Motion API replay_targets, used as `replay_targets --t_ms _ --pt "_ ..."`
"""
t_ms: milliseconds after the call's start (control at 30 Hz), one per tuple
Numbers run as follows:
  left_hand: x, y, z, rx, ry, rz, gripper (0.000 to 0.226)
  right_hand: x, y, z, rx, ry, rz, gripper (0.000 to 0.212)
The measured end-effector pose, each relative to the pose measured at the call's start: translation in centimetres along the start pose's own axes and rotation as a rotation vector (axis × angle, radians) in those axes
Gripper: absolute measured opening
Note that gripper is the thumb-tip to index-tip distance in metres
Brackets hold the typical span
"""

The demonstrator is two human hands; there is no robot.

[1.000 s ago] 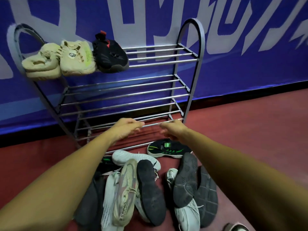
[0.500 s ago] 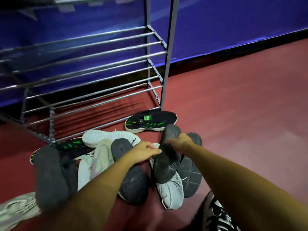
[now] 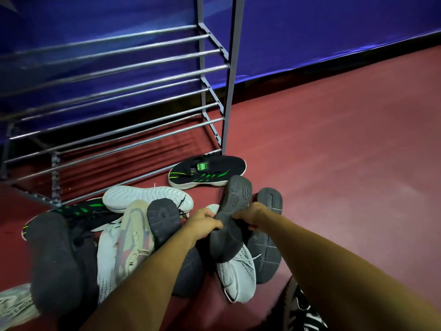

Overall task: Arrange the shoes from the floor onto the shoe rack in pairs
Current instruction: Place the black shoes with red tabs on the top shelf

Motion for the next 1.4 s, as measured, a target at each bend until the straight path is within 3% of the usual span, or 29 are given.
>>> replay_targets --t_ms 133,233,367,567,700,767,867,967,1100,1400 --pt "-1.9 -1.5 1.1 0.039 -0.091 0.004 0.021 -0.1 -1.4 -1.2 -0.003 0.012 -0.029 0.037" --pt "-3.5 -2.9 2.3 0.046 -0.135 0.012 0.023 -0.7 -3.4 -2.7 -0.038 0.062 -0.045 0.031" --pt "-5.9 -5.7 4.8 0.094 -0.232 0.011 0.044 -2.7 -7.5 -5.7 -0.133 0.08 -0.048 0.026" --pt "-12.0 -12.4 11.6 0.258 -0.408 0.136 0.014 -5.1 -14.5 -11.9 -0.186 -0.03 -0.05 0.042" --pt "-16.3 -17.5 15.7 0.38 -0.474 0.256 0.03 -7.8 -20.0 -17.0 -0.23 -0.096 -0.078 0.047" --pt "-18.3 -19.9 17.2 0.435 -0.489 0.267 0.037 -9.2 -22.7 -19.2 -0.274 -0.126 -0.081 0.041" --pt "-20.9 -23.0 19.2 0.541 -0.557 0.229 0.028 -10.1 -26.4 -21.9 -0.416 -0.06 -0.112 0.019" --pt "-23.1 -25.8 20.5 0.642 -0.493 0.284 0.02 -9.4 -29.2 -23.5 -0.537 0.092 -0.185 0.022" --pt "-25.0 -27.4 20.3 0.726 -0.471 0.314 0.026 -6.8 -31.7 -25.0 -0.613 0.2 -0.333 0.023" --pt "-23.7 -28.4 20.5 0.842 -0.387 0.27 0.026 -4.5 -32.7 -24.4 -0.551 0.135 -0.47 0.05"
Point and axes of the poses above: each hand's wrist, its own y-axis towards the middle knuckle, its own x-axis out of the palm, z = x × y, the point moved 6 cm from there along y, towards the middle knuckle, and after that the axes turned 3 degrees about -z, right-handed, at the moved point
